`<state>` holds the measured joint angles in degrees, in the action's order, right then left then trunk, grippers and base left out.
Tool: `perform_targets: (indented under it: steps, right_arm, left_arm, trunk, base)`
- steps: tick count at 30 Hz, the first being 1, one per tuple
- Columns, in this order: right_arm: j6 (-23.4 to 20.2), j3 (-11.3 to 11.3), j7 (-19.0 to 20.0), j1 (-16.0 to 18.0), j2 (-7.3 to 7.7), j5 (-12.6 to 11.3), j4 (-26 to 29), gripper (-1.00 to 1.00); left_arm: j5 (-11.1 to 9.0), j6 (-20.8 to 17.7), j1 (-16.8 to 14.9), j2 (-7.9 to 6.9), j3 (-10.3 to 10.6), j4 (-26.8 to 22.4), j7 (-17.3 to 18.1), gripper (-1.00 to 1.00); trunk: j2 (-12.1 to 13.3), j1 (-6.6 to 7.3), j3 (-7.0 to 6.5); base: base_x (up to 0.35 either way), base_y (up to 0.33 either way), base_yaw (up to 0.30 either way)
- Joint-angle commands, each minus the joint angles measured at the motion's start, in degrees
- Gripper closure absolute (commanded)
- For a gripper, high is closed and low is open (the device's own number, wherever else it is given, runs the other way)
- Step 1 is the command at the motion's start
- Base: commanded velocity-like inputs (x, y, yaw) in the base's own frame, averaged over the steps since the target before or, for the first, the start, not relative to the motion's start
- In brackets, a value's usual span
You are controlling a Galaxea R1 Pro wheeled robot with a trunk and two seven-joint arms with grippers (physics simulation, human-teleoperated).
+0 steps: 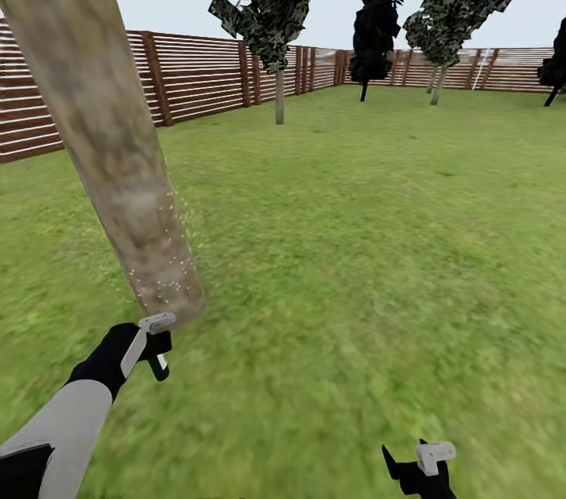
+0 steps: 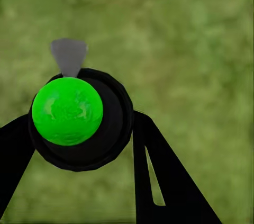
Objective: In the garden, pick up the pesticide atomizer on the floor and spray pesticide onto both trees until each tree trunk is fully covered.
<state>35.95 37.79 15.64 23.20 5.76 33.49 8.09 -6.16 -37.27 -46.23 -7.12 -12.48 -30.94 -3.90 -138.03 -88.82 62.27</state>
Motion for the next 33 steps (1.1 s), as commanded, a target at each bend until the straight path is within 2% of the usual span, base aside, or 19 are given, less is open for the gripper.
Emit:
perform_targets:
  steps: [1, 5, 11, 15, 20, 23, 25, 27, 28, 29, 31, 33]
  right_arm:
    - [0.00, 0.00, 0.00, 0.00, 0.02, 0.00, 0.00, -1.00]
    - [0.00, 0.00, 0.00, 0.00, 0.03, 0.00, 0.00, -1.00]
    - [0.00, 0.00, 0.00, 0.00, 0.03, 0.00, 0.00, -1.00]
    - [0.00, 0.00, 0.00, 0.00, 0.03, 0.00, 0.00, -1.00]
    - [0.00, 0.00, 0.00, 0.00, 0.03, 0.00, 0.00, -1.00]
    - [0.00, 0.00, 0.00, 0.00, 0.04, 0.00, 0.00, -1.00]
    - [0.00, 0.00, -0.04, 0.00, 0.01, 0.00, 0.00, -1.00]
    - [0.00, 0.00, -0.05, 0.00, 0.02, 0.00, 0.00, -1.00]
    - [0.00, 0.00, -0.04, 0.00, 0.01, 0.00, 0.00, -1.00]
    - [0.00, 0.00, -0.05, 0.00, 0.03, 0.00, 0.00, -1.00]
    - [0.00, 0.00, -0.04, 0.00, 0.03, 0.00, 0.00, -1.00]
    - [0.00, 0.00, -0.05, 0.00, 0.02, 0.00, 0.00, -1.00]
  left_arm:
    - [0.01, 0.00, 0.00, 0.00, 0.00, 0.00, 0.03, 1.00]
    - [0.09, 0.16, 0.00, 0.79, 0.00, -0.07, -0.10, 1.00]
    - [0.07, 0.18, 0.00, 0.88, 0.00, -0.02, -0.03, 1.00]
    - [0.04, 0.22, 0.00, 0.88, 0.00, -0.10, 0.18, 1.00]
    - [0.15, -0.91, -0.80, 1.07, 0.68, -0.95, 0.15, 1.00]
    - [0.32, -5.14, -2.70, 1.81, 0.76, -3.45, -0.12, 1.00]
    - [0.56, -5.80, -2.96, 2.21, 0.85, -4.21, -0.14, 1.00]
    - [0.62, -6.53, -4.84, 2.53, 0.81, -4.34, -0.15, 1.00]
    - [0.68, -7.97, -6.06, 3.12, 0.80, -4.32, -0.18, 1.00]
    - [0.90, -10.73, -7.61, 4.52, 0.86, -4.35, -0.24, 1.00]
    - [1.29, -13.14, -9.42, 5.62, 0.89, -4.39, -0.31, 1.00]
    - [1.52, -13.66, -9.89, 5.23, 0.83, -4.60, -0.44, 1.00]
  trunk:
    - [0.00, 0.00, 0.00]
    - [0.00, 0.00, 0.00]
    - [0.00, 0.00, 0.00]
    - [0.00, 0.00, 0.00]
    - [0.00, 0.00, 0.00]
    - [0.00, 0.00, 0.00]
    - [0.00, 0.00, 0.00]
    - [0.00, 0.00, 0.00]
    - [0.00, 0.00, 0.00]
    - [0.00, 0.00, 0.00]
    - [0.00, 0.00, 0.00]
    - [0.00, 0.00, 0.00]
  base:
    - [0.000, -0.275, 0.278]
    - [0.000, -0.275, 0.278]
    - [0.135, -0.254, 0.278]
    - [0.042, -0.039, 0.220]
    - [0.001, -0.001, 0.012]
    - [-0.072, 0.000, 0.000]
    - [-0.202, 0.000, 0.000]
    - [-0.031, 0.000, 0.000]
    - [-0.009, 0.000, 0.000]
    - [-0.004, 0.000, 0.000]
    - [-0.001, 0.000, 0.000]
    - [0.000, 0.000, 0.000]
